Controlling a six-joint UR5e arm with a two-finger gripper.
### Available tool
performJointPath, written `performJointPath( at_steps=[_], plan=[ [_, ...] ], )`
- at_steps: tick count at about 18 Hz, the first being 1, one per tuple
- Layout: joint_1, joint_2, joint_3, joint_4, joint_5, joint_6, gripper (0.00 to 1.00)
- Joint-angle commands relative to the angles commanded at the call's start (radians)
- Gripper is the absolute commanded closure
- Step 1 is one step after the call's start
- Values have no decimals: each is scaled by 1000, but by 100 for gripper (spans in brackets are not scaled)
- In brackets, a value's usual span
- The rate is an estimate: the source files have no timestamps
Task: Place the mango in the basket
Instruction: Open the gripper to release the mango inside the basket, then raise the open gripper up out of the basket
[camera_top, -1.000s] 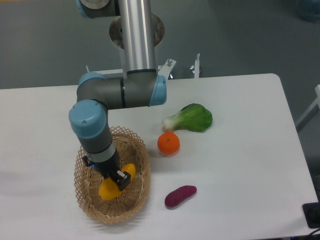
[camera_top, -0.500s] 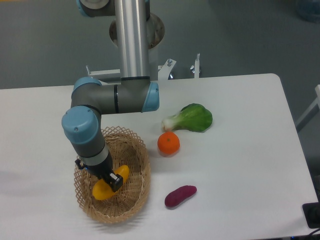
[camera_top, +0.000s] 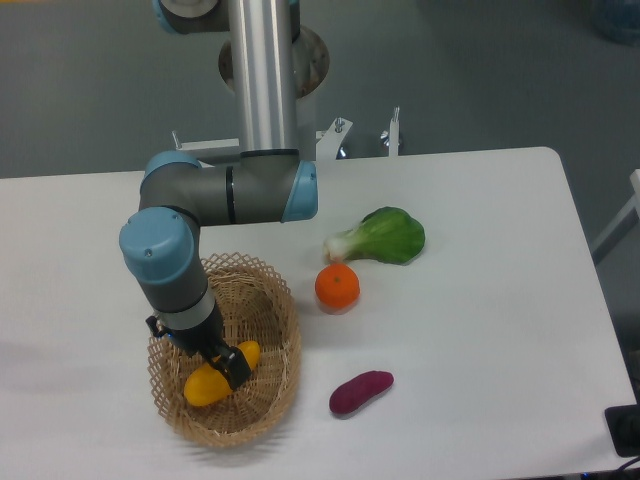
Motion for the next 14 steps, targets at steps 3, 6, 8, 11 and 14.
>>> performJointPath(
  at_steps=[3, 6, 8, 11, 14],
  plan=[
    [51, 34, 8, -8, -3, 14, 0],
    [104, 64, 28, -26, -34, 80, 0],
    [164, 86, 66, -121, -81, 86, 0],
    [238, 101, 167, -308, -123, 182, 0],
    [299, 103, 245, -438, -124, 276, 0]
  ],
)
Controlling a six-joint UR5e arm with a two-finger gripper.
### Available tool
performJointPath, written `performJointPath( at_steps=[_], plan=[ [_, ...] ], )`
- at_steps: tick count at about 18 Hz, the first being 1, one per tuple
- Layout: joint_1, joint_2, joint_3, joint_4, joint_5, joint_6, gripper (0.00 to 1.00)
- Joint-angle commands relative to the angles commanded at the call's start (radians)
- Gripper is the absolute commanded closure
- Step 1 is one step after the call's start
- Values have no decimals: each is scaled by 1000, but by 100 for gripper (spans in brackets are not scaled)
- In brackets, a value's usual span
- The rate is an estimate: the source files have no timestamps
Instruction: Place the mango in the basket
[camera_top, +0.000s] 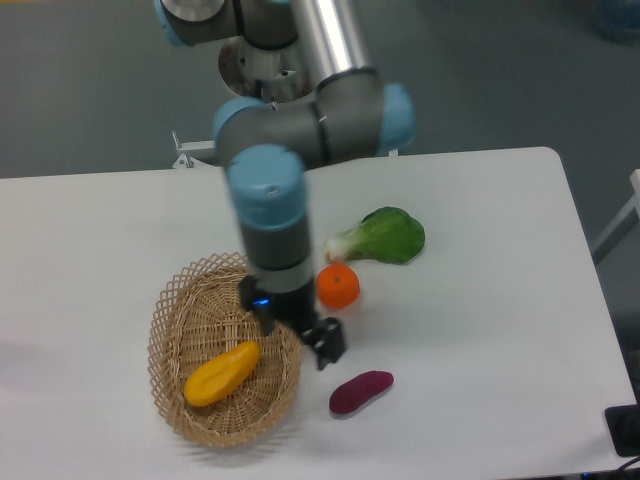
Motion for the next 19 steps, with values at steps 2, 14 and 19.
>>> performJointPath(
  at_steps=[2, 14, 19],
  plan=[
    [43, 20, 15, -29, 0, 71, 0],
    [236, 97, 17, -108, -48, 413, 0],
    [258, 110, 16, -108, -51, 418, 0]
  ],
)
